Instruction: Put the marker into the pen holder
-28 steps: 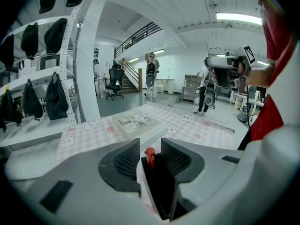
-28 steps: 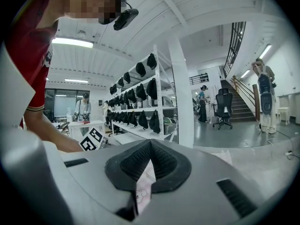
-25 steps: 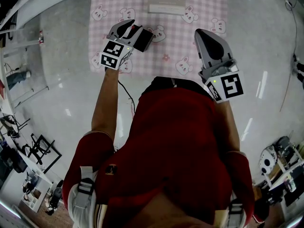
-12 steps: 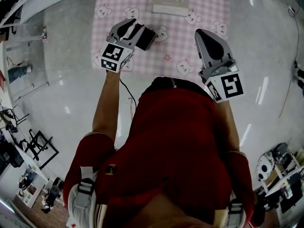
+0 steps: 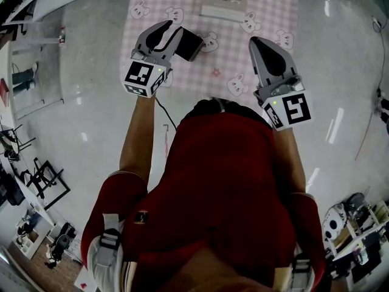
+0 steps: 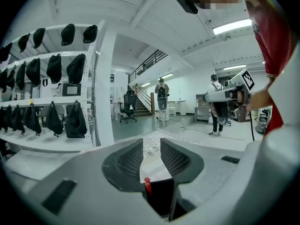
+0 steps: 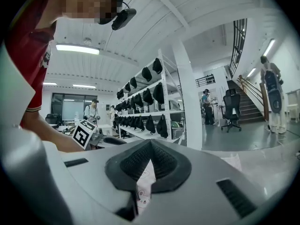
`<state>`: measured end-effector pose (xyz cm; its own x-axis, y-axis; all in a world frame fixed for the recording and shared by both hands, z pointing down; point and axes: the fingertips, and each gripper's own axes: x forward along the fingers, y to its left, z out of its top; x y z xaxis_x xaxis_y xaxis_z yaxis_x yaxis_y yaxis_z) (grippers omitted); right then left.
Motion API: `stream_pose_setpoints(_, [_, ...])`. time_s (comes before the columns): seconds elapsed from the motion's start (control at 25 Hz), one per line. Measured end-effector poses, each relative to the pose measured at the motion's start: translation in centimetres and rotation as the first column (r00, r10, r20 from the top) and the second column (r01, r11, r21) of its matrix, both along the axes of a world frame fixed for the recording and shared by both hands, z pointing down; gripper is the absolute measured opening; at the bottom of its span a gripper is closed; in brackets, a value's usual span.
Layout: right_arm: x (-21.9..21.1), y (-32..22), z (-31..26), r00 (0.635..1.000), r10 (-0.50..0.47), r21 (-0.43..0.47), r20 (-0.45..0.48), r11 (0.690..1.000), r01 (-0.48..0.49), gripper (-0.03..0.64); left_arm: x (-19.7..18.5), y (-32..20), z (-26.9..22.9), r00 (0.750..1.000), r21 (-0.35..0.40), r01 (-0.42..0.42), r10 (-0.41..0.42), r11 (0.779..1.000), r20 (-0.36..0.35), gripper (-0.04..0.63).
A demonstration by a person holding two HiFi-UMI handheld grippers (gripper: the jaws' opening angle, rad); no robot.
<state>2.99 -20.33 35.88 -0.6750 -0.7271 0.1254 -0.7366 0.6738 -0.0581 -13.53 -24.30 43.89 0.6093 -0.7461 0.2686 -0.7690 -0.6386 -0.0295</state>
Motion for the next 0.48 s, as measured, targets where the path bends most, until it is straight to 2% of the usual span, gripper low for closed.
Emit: stream_pose_setpoints(0.48, [-1.0, 1.4, -1.3, 0.997, -0.064, 0.037, 0.033, 0.997, 0.063, -0.002, 0.4, 3.2, -5.8, 0.991, 0.098, 0.079, -0.068, 0.992, -0.112, 0.056])
